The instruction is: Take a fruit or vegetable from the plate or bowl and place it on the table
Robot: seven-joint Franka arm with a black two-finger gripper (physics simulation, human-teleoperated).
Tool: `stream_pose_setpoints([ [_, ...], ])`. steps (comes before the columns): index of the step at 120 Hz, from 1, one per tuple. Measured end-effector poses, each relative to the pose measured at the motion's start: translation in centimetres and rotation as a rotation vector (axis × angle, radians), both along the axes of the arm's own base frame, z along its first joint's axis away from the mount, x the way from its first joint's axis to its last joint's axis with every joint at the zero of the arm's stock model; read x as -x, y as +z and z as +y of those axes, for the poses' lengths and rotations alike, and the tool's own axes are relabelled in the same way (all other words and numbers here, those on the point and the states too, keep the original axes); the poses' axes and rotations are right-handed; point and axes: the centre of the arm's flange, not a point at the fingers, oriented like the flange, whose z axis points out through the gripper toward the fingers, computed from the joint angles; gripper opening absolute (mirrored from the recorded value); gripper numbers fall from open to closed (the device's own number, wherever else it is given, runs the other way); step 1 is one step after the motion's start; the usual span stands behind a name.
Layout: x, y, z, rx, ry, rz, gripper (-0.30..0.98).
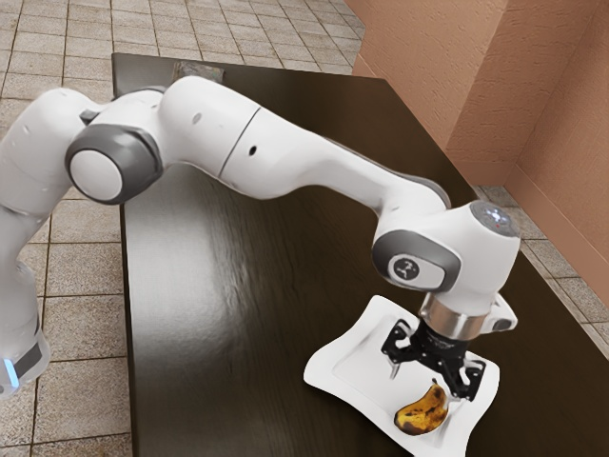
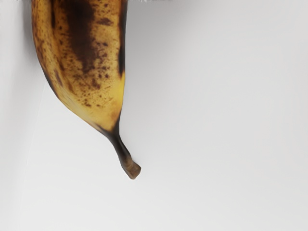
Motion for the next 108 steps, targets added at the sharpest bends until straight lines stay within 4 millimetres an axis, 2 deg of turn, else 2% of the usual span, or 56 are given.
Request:
stream_pose_setpoints([
  [30,-0.2,-1.4,-0.6,0.007,-0.020,0.000,0.68],
  [96,-0.4,-2.1,-0.8,0.008,-0.038,0.000,0.67],
  [108,-0.4,-2.2,-0.8,0.008,-0.040,0.001,0.63],
])
